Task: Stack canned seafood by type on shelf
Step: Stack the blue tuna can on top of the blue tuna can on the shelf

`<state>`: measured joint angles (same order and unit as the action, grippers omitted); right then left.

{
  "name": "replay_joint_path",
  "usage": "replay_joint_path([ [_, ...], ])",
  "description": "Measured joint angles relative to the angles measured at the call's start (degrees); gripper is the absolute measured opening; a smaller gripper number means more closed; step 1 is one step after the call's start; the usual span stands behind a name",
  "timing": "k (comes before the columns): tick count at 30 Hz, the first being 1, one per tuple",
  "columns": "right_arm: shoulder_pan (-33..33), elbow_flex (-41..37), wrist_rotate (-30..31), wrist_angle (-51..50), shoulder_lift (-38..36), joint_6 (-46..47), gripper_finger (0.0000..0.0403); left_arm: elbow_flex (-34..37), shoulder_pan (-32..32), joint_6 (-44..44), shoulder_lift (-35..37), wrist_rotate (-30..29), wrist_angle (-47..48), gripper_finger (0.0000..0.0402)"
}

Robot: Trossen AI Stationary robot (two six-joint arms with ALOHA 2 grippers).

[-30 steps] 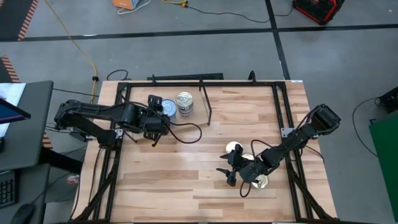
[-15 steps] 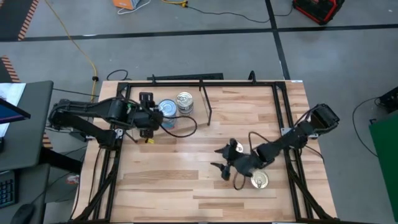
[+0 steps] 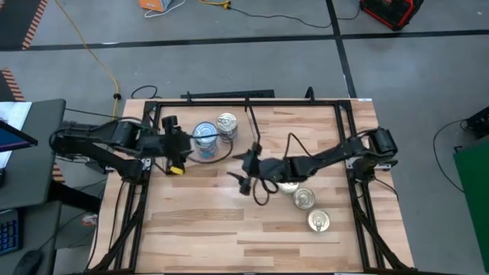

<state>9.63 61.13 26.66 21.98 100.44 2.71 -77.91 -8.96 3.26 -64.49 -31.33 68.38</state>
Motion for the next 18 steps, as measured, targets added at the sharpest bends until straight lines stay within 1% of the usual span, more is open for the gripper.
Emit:
replay_joint_path([
  [4, -3.1, 3.7, -2.9, -1.6, 0.1, -1.7, 0.0306, 7.4, -3.1, -0.2, 6.5, 0.1, -10.1, 0.0219],
  [10, -8.4, 4.8, -8.9, -1.5, 0.2, -1.8, 0.0306, 18.5, -4.9, 2.8, 15.4, -0.5, -19.6, 0.0219],
  [14, -11.1, 4.8, -9.3, -1.6, 0.2, -1.7, 0.0306, 22.7, -5.1, 3.2, 20.0, -2.9, -22.5, 0.0219],
  [18, -13.3, 4.8, -11.8, 0.9, 0.2, -1.2, 0.0306, 24.0, -5.1, 4.7, 23.4, -6.1, -22.8, 0.0219],
])
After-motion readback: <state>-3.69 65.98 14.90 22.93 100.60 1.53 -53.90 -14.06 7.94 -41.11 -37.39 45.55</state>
